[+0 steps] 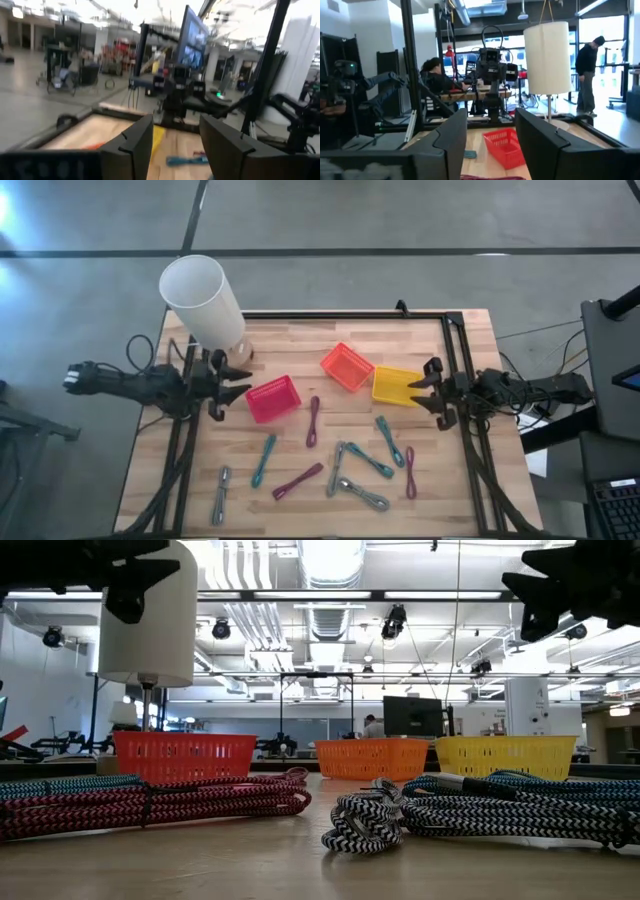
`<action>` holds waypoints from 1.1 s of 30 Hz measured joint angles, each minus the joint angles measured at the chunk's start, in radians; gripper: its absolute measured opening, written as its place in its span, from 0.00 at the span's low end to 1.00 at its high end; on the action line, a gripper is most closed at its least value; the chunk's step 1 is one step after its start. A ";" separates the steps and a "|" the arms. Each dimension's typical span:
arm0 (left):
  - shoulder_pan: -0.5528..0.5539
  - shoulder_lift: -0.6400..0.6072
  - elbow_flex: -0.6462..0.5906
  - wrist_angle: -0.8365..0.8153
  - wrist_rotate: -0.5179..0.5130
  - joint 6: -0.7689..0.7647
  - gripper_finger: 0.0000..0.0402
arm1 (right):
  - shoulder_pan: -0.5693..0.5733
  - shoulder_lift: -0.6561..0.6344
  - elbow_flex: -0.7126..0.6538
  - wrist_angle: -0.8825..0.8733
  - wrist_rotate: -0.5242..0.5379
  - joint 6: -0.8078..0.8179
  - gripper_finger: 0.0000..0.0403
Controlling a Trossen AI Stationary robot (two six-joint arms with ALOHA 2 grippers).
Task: Pick & Place USB Port
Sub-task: Put the bottom left black and white charger cable into the red bin
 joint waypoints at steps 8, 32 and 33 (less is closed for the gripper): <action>0.000 0.208 0.089 0.003 -0.016 -0.018 0.42 | 0.000 0.148 0.010 0.177 0.000 0.002 0.47; -0.208 0.676 0.695 -0.785 0.050 -0.354 0.42 | -0.012 0.678 0.508 -0.096 0.063 -0.216 0.47; -0.230 0.694 0.708 -0.801 0.049 -0.411 0.42 | -0.017 0.693 0.536 -0.141 0.090 -0.200 0.47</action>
